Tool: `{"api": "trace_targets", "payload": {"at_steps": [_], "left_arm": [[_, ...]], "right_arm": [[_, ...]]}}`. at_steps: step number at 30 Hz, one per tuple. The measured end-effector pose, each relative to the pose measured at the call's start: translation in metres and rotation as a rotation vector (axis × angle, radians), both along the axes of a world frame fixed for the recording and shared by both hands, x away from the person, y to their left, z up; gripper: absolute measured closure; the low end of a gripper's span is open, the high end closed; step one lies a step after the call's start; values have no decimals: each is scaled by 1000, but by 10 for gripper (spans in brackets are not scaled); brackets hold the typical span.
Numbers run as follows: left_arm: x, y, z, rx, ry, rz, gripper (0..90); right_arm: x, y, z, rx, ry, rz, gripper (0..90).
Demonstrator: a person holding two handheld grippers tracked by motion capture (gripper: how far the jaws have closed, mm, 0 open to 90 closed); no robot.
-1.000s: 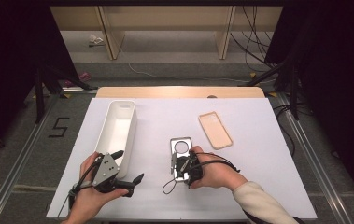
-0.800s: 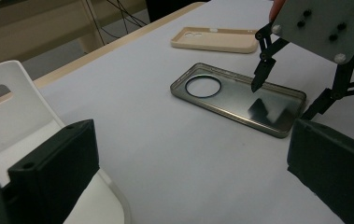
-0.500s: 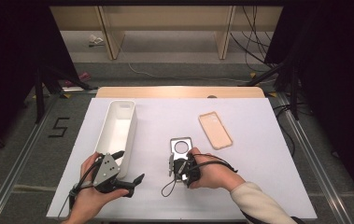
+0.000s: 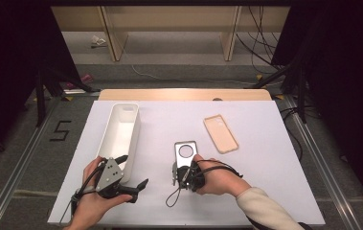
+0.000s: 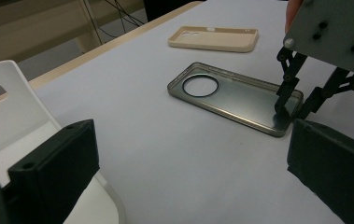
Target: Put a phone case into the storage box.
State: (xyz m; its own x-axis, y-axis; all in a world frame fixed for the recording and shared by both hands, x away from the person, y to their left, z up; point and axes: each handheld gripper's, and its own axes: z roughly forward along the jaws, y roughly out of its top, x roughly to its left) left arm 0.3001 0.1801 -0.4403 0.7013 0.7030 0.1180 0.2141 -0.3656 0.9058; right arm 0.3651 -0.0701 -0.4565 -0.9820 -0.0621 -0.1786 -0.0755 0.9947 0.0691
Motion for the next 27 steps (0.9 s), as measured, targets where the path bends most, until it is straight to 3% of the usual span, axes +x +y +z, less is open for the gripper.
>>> {"api": "trace_targets", "payload": {"at_steps": [12,23,27], "left_arm": [[0,0,0,2,3,-2,18],[0,0,0,2,2,-1,18],[0,0,0,3,0,-2,18]], "right_arm": [[-3,1,-1,-13,7,1,863],[-3,0,1,-26,19,-7,884],[-2,-1,1,-5,18,-6,887]]}}
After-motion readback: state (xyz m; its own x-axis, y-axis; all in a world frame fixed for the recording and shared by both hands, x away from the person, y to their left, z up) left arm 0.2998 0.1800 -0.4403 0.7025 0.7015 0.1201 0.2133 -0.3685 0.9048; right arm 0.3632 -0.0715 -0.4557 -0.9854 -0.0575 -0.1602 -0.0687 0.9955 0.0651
